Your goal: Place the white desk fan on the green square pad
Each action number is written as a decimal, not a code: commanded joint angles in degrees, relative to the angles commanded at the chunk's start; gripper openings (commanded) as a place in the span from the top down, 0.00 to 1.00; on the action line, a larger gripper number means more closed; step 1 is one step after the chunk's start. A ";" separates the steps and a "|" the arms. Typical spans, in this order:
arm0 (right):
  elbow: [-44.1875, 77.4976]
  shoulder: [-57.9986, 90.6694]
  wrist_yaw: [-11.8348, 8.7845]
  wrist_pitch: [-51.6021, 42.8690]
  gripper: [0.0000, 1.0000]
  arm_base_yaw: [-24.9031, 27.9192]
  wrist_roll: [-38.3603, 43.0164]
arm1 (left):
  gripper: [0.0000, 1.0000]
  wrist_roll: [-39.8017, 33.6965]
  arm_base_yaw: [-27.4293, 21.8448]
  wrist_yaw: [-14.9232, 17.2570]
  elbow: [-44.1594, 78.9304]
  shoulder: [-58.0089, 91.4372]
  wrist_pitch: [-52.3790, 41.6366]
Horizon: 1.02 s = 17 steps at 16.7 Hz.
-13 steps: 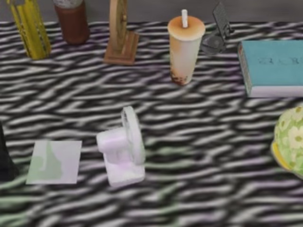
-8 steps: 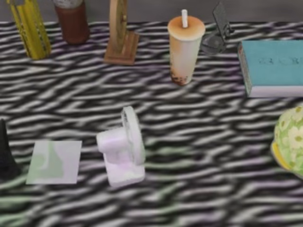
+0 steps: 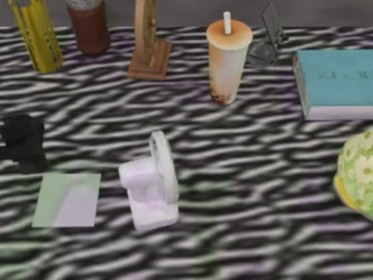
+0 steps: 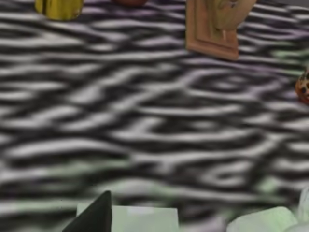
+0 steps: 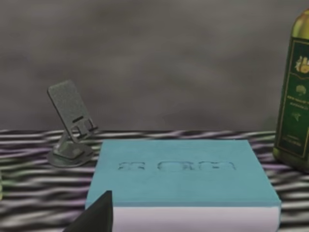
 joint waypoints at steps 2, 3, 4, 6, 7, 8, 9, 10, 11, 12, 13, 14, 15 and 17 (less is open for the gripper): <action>0.00 0.00 0.00 0.00 0.00 0.00 0.00 | 0.00 -5.21 -3.70 0.02 11.01 11.84 -8.06; 0.00 0.00 0.00 0.00 0.00 0.00 0.00 | 0.00 -7.85 -5.59 0.04 16.64 17.93 -12.13; 0.00 0.00 0.00 0.00 0.00 0.00 0.00 | 0.00 -10.49 -7.46 0.05 22.28 24.05 -16.18; 0.00 0.00 0.00 0.00 0.00 0.00 0.00 | 0.00 -15.62 -11.11 0.08 33.38 36.02 -24.10; 0.00 0.00 0.00 0.00 0.00 0.00 0.00 | 0.00 -18.07 -12.87 0.10 38.72 41.72 -27.91; 0.00 0.00 0.00 0.00 0.00 0.00 0.00 | 0.00 -20.41 -14.54 0.12 43.82 47.14 -31.58; 0.00 0.00 0.00 0.00 0.00 0.00 0.00 | 0.00 -22.61 -16.13 0.13 48.62 52.24 -35.06; 0.00 0.00 0.00 0.00 0.00 0.00 0.00 | 0.00 -24.67 -17.61 0.13 53.09 56.98 -38.33; 0.00 0.00 0.00 0.00 0.00 0.00 0.00 | 0.00 -26.57 -18.98 0.14 57.18 61.34 -41.36; 0.00 0.00 0.00 0.00 0.00 0.00 0.00 | 0.00 -28.28 -20.22 0.14 60.84 65.29 -44.14; 0.00 0.00 0.00 0.00 0.00 0.00 0.00 | 0.00 -29.81 -21.33 0.14 64.04 68.78 -46.62; 0.00 0.00 0.00 0.00 0.00 0.00 0.00 | 0.00 -31.11 -22.28 0.13 66.71 71.77 -48.78; 0.00 0.00 0.00 0.00 0.00 0.00 0.00 | 0.00 -32.17 -23.06 0.13 68.84 74.21 -50.56; 0.00 0.00 0.00 0.00 0.00 0.00 0.00 | 0.00 -33.53 -24.07 0.12 71.44 77.25 -52.90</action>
